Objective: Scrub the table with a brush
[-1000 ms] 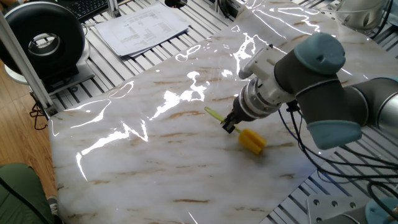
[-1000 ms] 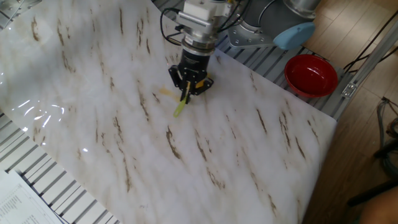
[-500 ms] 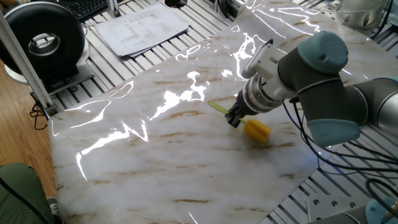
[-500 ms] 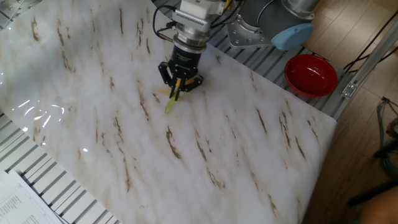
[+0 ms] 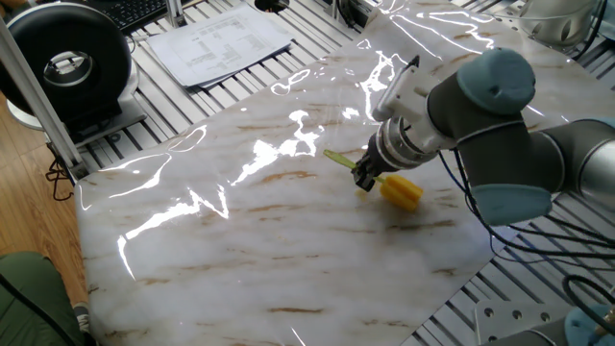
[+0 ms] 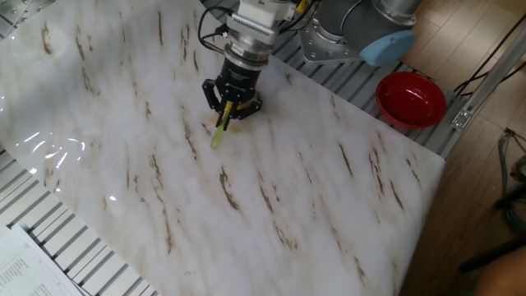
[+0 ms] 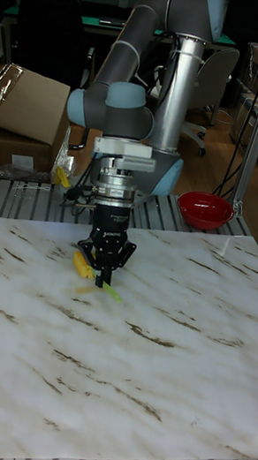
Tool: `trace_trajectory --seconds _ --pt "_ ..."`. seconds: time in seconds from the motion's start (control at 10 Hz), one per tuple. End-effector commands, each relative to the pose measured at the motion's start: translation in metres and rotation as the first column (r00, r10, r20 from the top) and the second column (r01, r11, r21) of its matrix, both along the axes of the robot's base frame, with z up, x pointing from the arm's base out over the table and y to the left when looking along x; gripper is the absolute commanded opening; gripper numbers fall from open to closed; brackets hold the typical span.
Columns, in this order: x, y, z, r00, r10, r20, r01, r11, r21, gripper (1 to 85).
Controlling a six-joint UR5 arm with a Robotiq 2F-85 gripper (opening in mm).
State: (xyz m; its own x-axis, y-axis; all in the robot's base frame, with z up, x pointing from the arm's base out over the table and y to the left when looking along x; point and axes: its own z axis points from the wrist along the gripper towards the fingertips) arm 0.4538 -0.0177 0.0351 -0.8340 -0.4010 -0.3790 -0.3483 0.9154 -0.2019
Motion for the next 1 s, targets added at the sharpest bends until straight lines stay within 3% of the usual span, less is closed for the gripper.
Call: trace_trajectory --seconds 0.0,0.2,0.3,0.7,0.9 --pt "-0.007 0.01 0.003 0.993 -0.062 -0.101 0.064 0.998 0.018 1.3" --pt "-0.019 0.021 0.009 0.971 -0.129 -0.199 0.135 0.991 0.016 1.3" --pt "-0.028 0.028 0.007 0.954 -0.179 -0.24 0.196 0.979 0.052 1.3" --pt "-0.021 0.052 0.009 0.903 -0.347 -0.254 0.399 0.897 0.192 1.3" --pt "-0.015 0.074 0.013 0.877 -0.39 -0.281 0.465 0.837 0.289 1.3"
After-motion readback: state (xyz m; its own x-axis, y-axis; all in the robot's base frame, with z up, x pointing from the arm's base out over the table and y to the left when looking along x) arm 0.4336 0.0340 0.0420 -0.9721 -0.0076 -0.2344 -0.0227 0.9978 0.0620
